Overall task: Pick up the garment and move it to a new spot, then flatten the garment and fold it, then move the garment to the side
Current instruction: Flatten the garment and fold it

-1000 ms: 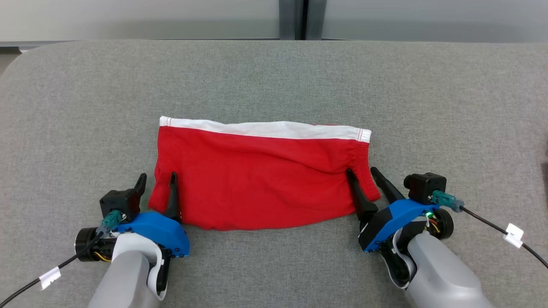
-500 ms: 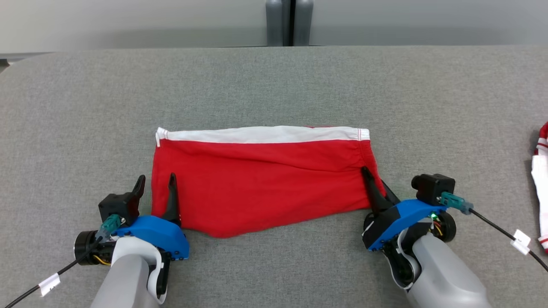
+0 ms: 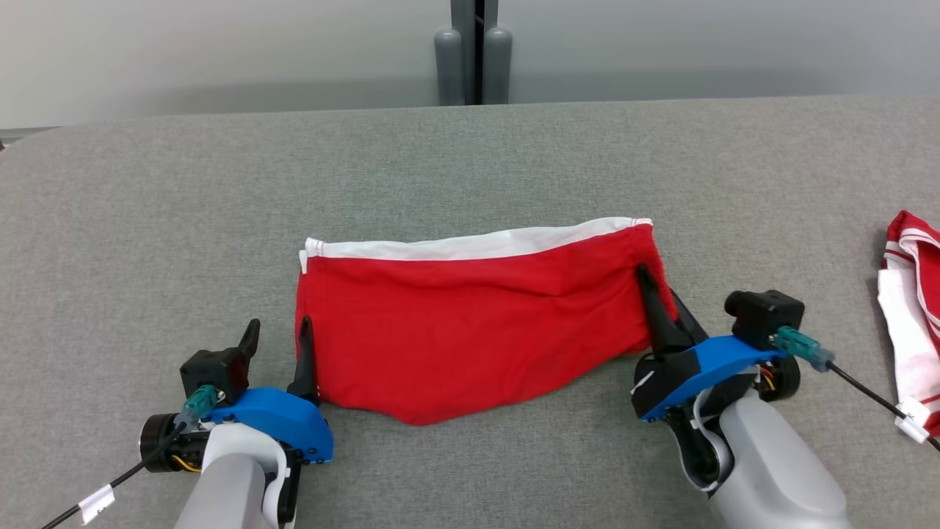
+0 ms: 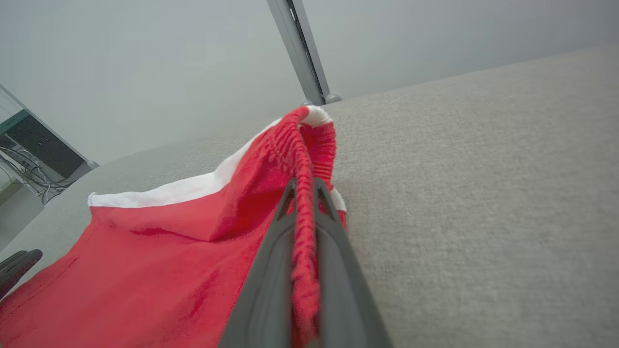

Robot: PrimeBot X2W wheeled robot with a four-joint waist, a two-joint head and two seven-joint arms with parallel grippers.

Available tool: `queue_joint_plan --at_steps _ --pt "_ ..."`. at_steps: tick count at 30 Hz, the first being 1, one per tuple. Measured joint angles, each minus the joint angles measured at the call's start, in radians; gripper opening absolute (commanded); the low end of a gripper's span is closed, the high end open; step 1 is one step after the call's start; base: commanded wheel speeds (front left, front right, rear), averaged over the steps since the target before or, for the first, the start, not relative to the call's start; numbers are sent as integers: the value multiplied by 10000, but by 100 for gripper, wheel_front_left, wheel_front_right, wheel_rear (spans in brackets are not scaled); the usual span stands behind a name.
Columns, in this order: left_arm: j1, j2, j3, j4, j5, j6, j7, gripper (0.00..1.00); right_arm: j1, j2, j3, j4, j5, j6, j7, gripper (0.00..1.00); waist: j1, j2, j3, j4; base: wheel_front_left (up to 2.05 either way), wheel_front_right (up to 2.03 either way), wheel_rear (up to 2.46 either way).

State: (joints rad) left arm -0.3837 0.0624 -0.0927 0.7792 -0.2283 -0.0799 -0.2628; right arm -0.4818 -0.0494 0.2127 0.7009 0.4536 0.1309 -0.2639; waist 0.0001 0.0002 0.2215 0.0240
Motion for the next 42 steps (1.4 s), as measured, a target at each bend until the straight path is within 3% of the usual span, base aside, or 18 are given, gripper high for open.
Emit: queue_joint_plan --at_steps 5,11,17,28,29,30,34,42 --pt "45 -69 -100 61 13 -88 0 100 -86 -6 1220 -593 150 0 0 0 -1 0 -85 315 0 0 0" --pt "42 -105 -393 58 -25 -173 0 100 -556 2 2696 -439 443 -2 0 0 -1 0 -183 1191 0 0 0" --pt "95 -113 -1216 -42 -757 -140 2 100 -1128 4 3590 426 470 -2 0 0 -1 0 -203 2382 0 0 0" --pt "296 -109 -2533 -295 -1835 221 0 100 -2013 6 4278 2247 284 -2 0 0 -1 -1 164 4340 0 0 0" --pt "296 -107 -2623 -318 -1891 278 0 100 -2083 12 4297 2322 293 -2 2 36 0 -1 223 4450 0 0 0" --pt "296 -107 -2690 -334 -1956 299 0 100 -2159 8 4288 2378 303 -2 0 100 0 -1 277 4545 0 0 0" --pt "298 -104 -2732 -476 -2031 453 0 100 -2265 21 3969 1712 355 -2 2 100 0 0 459 4622 0 0 0" --pt "292 -119 -2339 -836 -1655 571 0 100 -1283 6 2077 -941 -635 -2 0 100 0 -1 479 3692 0 0 0"
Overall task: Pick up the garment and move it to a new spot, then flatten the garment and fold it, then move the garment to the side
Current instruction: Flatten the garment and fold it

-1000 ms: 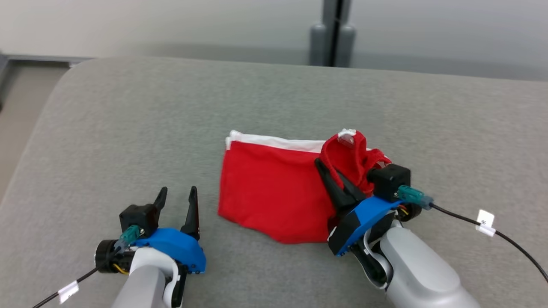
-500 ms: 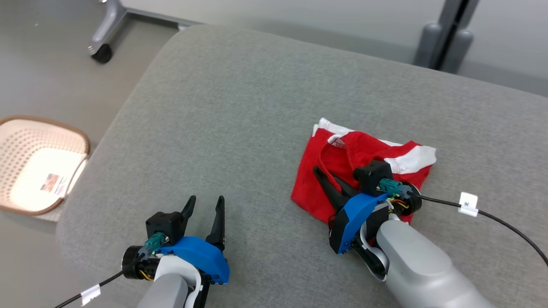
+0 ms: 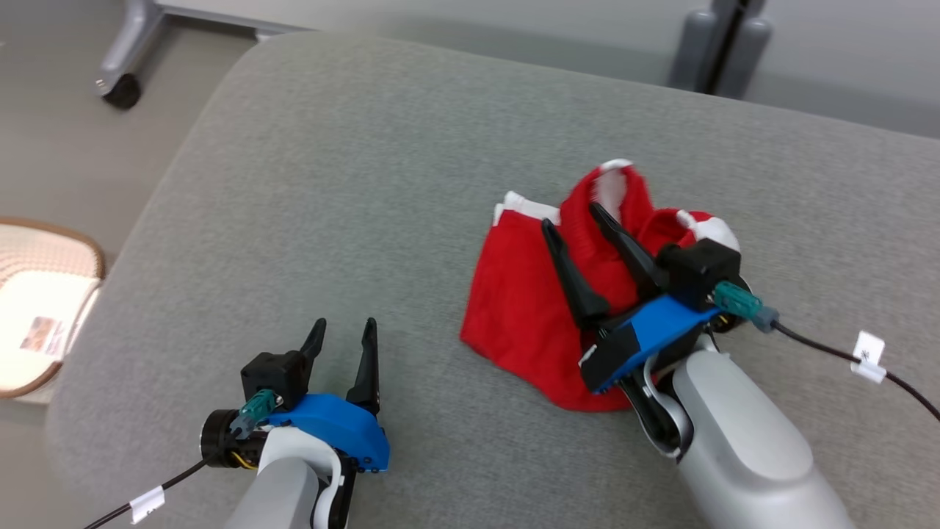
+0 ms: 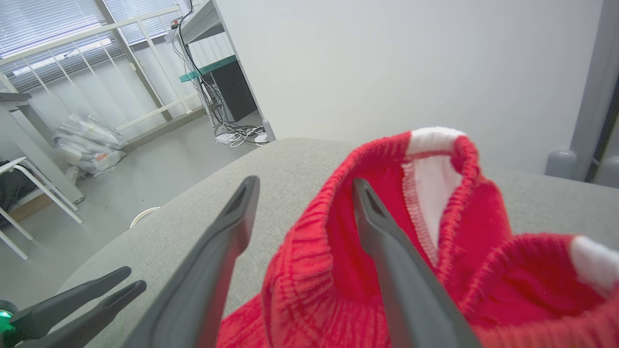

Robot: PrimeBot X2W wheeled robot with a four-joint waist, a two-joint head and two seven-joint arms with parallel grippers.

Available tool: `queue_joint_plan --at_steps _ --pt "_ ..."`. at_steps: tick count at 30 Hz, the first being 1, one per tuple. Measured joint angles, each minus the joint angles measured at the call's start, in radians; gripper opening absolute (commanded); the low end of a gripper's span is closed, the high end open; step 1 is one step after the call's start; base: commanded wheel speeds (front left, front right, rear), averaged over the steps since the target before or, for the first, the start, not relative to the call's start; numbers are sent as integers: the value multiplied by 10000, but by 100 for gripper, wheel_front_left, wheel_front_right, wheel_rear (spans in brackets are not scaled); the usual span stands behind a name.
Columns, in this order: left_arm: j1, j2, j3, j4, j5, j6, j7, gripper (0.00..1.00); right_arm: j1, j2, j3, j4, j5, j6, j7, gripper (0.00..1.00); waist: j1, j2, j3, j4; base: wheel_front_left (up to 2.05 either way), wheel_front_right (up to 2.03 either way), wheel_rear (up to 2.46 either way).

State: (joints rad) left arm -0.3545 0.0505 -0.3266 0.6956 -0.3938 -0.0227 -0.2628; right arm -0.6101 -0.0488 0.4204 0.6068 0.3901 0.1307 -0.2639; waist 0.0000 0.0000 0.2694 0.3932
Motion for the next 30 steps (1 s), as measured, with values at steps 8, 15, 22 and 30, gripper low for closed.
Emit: queue_joint_plan --at_steps 8,15,22,30 --pt "1 -6 514 33 389 -94 0 100 1054 -10 -483 -209 -602 0 0 100 0 0 -270 -1091 0 0 0" --pt "351 -2 1064 -276 968 -52 0 100 2048 -6 -1965 -851 -1083 0 0 100 0 -1 -836 -1670 0 0 0" --pt "1316 10 1877 -945 1609 19 0 100 3362 -12 -2846 -1292 -1342 0 2 100 -1 -1 -1491 -2343 0 0 0" --pt "2627 6 2474 -1835 2224 50 0 100 4664 -13 -2997 -1361 -1252 0 0 100 -3 -2 -2301 -3180 0 0 0"
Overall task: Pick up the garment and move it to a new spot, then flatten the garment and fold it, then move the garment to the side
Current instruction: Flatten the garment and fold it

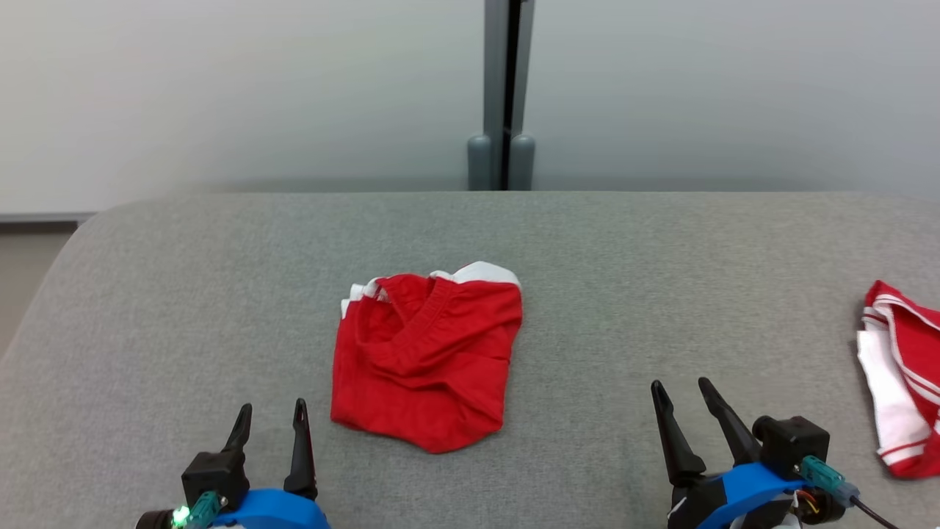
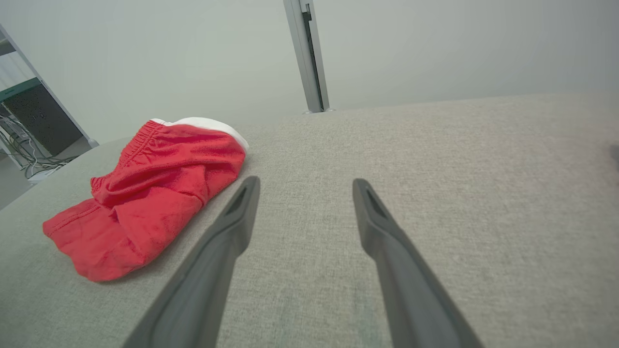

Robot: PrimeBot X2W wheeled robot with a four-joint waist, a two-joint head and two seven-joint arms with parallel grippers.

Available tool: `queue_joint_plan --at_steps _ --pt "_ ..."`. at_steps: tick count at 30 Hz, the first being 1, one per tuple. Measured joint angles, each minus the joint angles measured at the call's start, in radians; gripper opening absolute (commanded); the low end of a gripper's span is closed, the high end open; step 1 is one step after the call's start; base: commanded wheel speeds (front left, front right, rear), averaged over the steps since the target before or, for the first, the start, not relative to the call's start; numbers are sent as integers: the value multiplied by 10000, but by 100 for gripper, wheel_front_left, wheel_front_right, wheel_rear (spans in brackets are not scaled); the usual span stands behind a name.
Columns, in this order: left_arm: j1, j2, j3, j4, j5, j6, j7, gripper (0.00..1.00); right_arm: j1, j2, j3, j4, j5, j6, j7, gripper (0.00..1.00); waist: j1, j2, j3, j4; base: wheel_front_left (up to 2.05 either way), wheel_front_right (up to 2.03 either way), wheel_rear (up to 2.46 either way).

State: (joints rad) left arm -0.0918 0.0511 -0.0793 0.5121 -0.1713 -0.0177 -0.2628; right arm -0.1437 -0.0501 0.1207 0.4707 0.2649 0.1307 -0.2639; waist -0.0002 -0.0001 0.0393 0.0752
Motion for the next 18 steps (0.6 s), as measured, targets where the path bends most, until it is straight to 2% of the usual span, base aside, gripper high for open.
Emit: queue_joint_plan --at_steps 9,15,18 --pt "621 -6 207 -249 336 171 0 100 486 2 -349 -94 -355 0 0 100 0 -1 -513 -500 0 0 0" --pt "768 -6 251 -293 408 228 0 100 581 0 -462 -50 -520 0 0 100 1 0 -577 -498 0 0 0" --pt "752 -4 128 -305 378 213 0 100 587 -4 -123 21 -376 0 0 100 2 0 -462 -337 0 0 0"
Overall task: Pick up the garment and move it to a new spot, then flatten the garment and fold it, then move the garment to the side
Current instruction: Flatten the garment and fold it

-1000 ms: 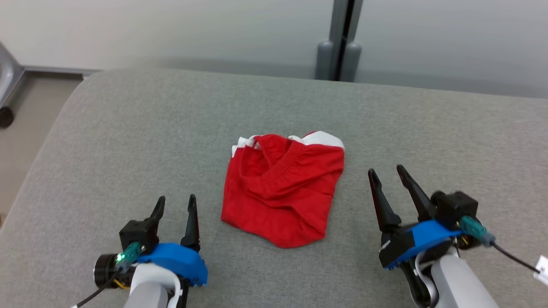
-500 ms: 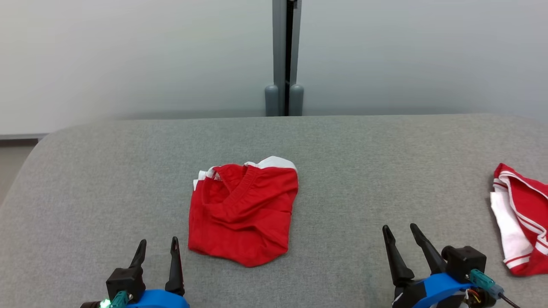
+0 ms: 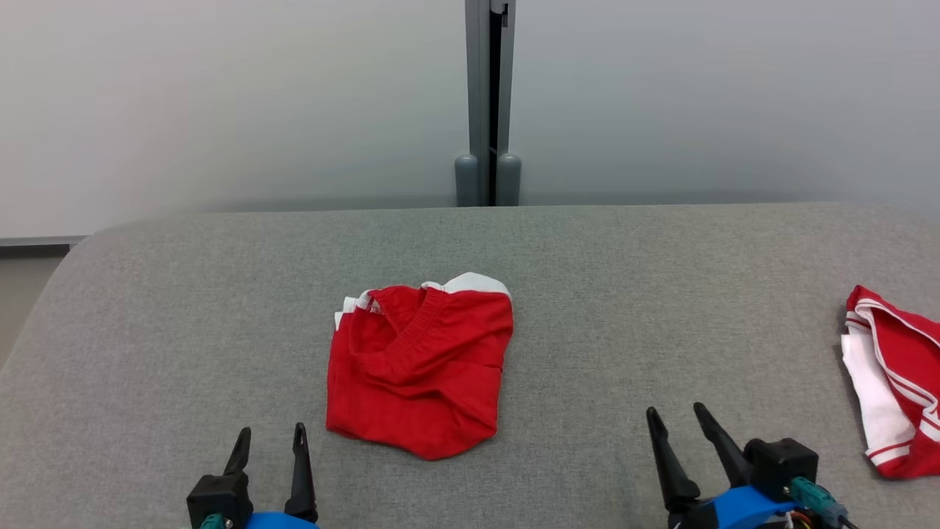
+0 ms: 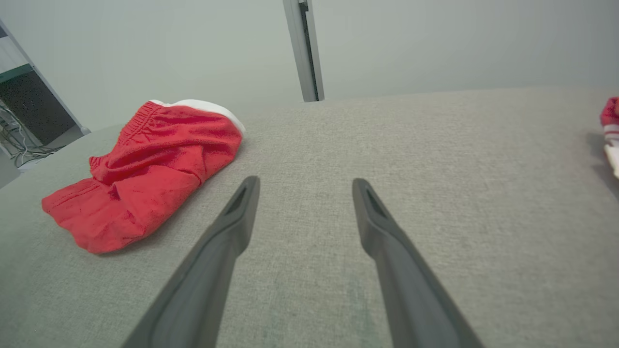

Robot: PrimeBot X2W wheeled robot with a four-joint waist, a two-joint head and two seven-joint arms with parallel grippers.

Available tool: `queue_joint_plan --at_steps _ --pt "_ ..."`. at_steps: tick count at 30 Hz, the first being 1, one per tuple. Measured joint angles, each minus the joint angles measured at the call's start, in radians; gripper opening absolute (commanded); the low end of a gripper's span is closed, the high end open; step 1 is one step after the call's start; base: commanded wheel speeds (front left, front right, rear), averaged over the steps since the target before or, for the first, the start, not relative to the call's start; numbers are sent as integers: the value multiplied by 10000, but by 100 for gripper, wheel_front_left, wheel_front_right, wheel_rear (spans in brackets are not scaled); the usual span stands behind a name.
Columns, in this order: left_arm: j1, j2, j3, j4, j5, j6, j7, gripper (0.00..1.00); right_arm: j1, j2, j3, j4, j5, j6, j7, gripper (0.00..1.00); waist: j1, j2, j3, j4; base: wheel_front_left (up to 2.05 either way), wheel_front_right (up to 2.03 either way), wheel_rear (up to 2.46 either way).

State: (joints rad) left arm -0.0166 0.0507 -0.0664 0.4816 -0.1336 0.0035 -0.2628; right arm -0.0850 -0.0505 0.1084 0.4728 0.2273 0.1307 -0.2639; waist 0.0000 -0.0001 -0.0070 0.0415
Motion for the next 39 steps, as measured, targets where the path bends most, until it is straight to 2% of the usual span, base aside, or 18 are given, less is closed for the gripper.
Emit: queue_joint_plan --at_steps 4,10,14,20,24,30,31,32,33,39 --pt "-160 2 -318 50 -184 -102 0 100 -411 19 859 217 221 2 0 100 0 0 247 287 0 0 0" --pt "-709 -2 -999 84 -564 -144 0 100 -2316 12 1825 1049 261 0 -2 100 2 2 841 1089 0 0 0" --pt "-905 -2 -1379 132 -934 -109 0 100 -3852 15 2155 2161 219 2 0 100 3 3 1334 2007 0 0 0" --pt "-947 4 -1507 138 -1185 -25 0 100 -4591 21 2397 3319 318 2 2 100 2 4 1906 2918 0 0 0" --pt "-972 4 -1580 12 -1306 44 0 100 -4798 21 2489 3471 -90 2 0 100 2 4 2225 3218 0 0 0" --pt "-1170 0 -1737 -140 -1540 75 0 100 -4926 15 2460 3756 -520 2 0 100 1 3 2458 3229 0 0 0" --pt "-1219 0 -1770 -159 -1582 79 0 100 -4999 15 2477 3799 -596 2 0 78 0 3 2489 3226 0 0 0" --pt "-1273 -2 -1810 -201 -1611 84 0 100 -5080 17 2493 3868 -656 2 2 35 1 3 2518 3231 0 0 0" --pt "-1326 -2 -1850 -238 -1659 92 0 100 -5138 15 2504 3900 -683 2 0 0 1 3 2547 3244 0 0 0" --pt "-1422 -2 -1969 -439 -1843 92 0 100 -5424 12 2606 4021 -1183 0 0 0 1 4 2678 3398 0 0 0"
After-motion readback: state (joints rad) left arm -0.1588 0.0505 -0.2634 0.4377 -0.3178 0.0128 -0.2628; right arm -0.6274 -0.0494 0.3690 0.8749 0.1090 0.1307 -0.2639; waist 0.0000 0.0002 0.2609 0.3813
